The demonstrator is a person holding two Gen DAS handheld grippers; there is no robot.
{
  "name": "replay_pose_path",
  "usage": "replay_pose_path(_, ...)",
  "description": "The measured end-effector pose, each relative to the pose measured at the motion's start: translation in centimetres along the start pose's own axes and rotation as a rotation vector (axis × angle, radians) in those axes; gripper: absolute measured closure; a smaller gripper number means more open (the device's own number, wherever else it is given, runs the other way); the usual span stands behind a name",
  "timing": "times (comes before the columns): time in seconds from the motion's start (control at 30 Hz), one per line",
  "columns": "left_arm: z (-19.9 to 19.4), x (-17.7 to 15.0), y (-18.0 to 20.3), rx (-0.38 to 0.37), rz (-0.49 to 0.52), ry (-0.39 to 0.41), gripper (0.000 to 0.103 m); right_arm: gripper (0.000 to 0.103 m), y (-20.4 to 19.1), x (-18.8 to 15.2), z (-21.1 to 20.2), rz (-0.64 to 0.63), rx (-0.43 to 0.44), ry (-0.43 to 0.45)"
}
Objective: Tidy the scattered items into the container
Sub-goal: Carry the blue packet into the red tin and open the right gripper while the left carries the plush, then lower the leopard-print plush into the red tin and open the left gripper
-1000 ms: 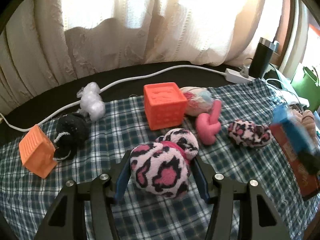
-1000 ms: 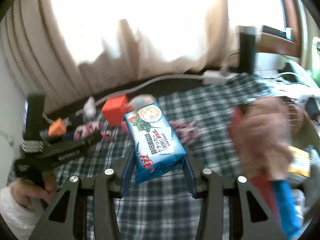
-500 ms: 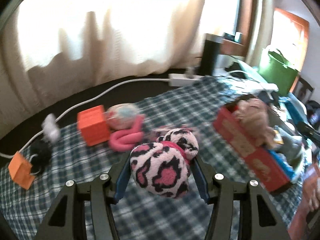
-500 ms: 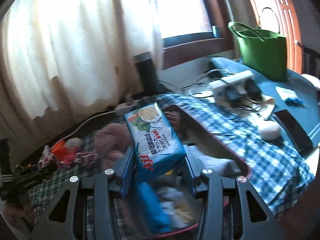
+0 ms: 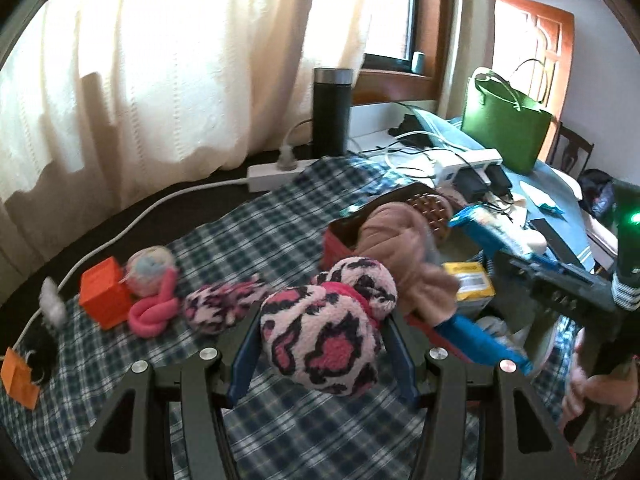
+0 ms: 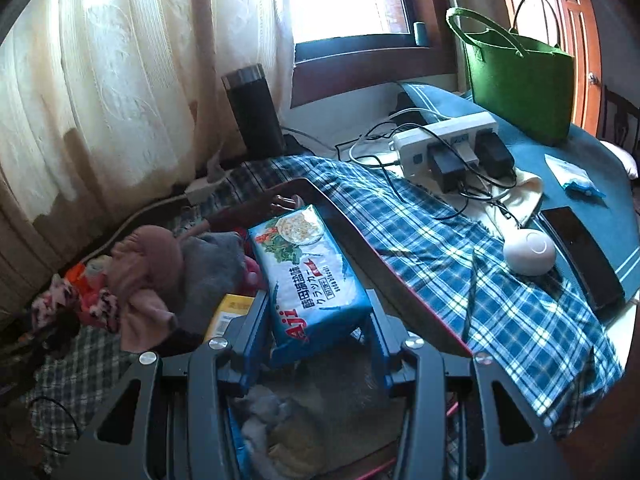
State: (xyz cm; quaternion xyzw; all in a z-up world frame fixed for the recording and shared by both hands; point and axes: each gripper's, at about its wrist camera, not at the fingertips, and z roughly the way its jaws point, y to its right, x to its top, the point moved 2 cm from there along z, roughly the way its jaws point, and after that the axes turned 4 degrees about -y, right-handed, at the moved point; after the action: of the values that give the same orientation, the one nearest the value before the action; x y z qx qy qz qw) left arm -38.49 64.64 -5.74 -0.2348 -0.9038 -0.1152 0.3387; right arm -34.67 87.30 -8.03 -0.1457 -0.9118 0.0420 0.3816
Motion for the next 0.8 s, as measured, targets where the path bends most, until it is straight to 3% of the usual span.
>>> replay_pose_path(0.33, 2.1, 3.0, 4.1, -0.034, 0.051, 0.022, 0.044, 0.052, 1.1, 0.3, 1.1, -0.006, -0.001, -0.023)
replay_pose_path(0.6, 5.2, 5.4, 6.2, -0.018, 0.091, 0.036, 0.044, 0.029, 1.2, 0.4, -0.1, -0.019, -0.011, 0.029)
replay_pose_path(0.8, 8.2, 6.2, 5.4, -0.007, 0.063, -0.003, 0.044, 0.026, 1.8, 0.6, -0.9, -0.007, -0.033, 0.059)
